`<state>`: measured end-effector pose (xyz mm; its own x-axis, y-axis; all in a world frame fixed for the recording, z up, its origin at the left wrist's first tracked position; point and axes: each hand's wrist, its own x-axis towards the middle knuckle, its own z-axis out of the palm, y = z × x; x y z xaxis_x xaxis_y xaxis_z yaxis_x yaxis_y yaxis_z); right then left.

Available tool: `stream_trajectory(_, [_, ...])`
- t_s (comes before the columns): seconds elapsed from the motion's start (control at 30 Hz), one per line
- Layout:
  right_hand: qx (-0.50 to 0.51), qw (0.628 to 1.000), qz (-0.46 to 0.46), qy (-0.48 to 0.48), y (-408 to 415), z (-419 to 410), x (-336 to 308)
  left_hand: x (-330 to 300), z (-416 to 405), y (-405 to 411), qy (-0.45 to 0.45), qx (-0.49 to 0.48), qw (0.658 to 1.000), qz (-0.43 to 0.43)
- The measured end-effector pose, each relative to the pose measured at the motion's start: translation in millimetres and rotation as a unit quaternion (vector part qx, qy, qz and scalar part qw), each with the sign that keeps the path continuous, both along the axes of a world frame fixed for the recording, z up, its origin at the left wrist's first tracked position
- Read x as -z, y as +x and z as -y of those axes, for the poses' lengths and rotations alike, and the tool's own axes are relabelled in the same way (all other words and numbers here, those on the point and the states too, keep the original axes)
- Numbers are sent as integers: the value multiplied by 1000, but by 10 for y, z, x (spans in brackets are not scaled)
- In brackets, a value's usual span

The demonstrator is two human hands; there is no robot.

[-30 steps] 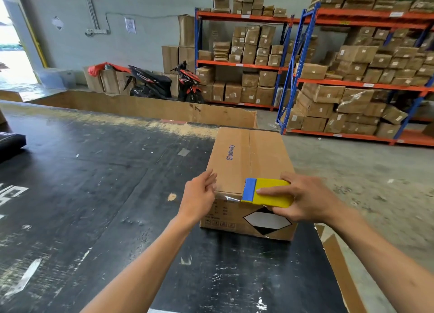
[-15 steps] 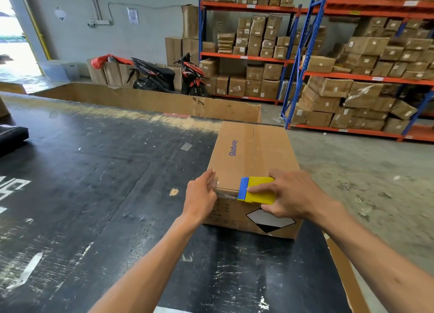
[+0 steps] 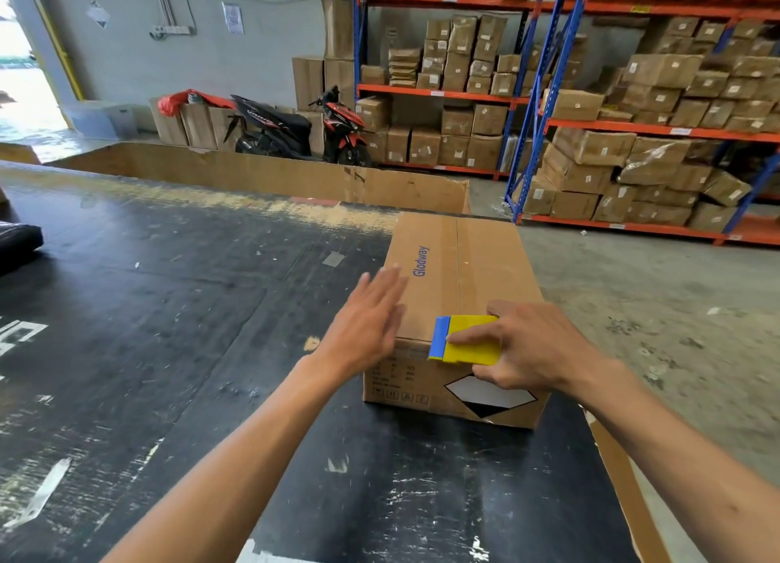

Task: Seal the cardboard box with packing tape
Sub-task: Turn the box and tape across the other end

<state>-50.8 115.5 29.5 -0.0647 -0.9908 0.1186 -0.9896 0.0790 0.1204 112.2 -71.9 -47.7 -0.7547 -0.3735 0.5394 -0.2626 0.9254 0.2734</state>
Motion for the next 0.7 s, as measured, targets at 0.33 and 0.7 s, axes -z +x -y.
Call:
stream_trajectory(0.33, [-1,1000,-11,0,-6,11,16,254,256,-234,-146,125,953,236])
stream_trajectory(0.7, [-43,999,-17,10,-337,-394,-46,287,275,-233,-157,112,957,216])
